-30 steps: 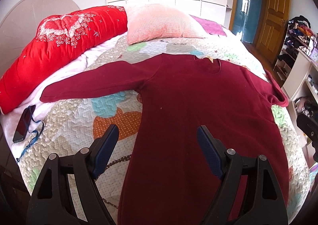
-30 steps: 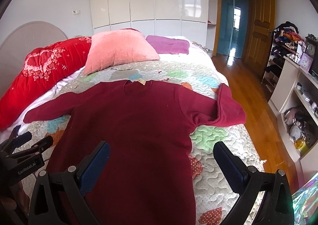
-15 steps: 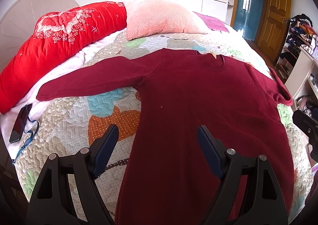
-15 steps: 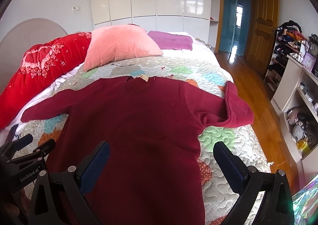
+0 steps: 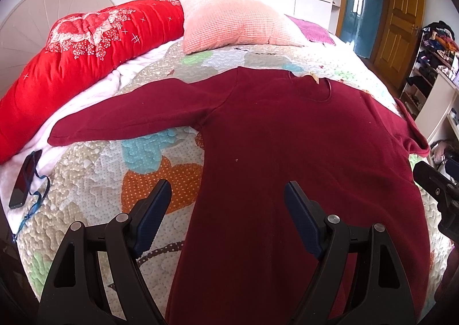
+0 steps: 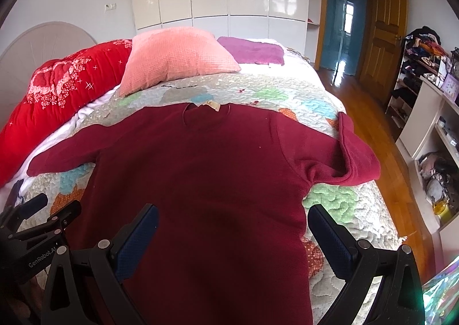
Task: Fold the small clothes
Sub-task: 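Position both grippers above the dark red sweater laid flat on the bed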
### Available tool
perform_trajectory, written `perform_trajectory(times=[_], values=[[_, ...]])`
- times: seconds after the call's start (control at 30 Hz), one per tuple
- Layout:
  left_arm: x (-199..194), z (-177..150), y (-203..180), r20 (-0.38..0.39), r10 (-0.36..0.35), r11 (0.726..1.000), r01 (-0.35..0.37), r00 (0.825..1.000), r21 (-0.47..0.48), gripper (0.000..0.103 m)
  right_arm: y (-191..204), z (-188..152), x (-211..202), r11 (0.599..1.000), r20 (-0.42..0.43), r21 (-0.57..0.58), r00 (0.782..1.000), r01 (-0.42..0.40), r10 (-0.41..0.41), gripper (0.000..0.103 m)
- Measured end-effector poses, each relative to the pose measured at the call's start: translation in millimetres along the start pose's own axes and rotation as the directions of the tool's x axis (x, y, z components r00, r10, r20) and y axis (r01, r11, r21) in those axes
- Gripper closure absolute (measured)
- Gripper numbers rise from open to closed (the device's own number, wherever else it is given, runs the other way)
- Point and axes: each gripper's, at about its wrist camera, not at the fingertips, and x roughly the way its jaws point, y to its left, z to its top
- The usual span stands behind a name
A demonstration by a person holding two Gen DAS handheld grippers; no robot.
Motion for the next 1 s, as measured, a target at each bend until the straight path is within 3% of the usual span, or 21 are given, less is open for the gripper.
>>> perform_trajectory(times=[1.0], values=[[33.7, 7.0, 18.9, -0.049, 0.003, 0.999, -0.005, 0.999, -0.044, 0.022, 21.0, 4.4, 47.4, 1.0, -0.053, -0.011, 0.998, -0.019, 0.019, 0.0]])
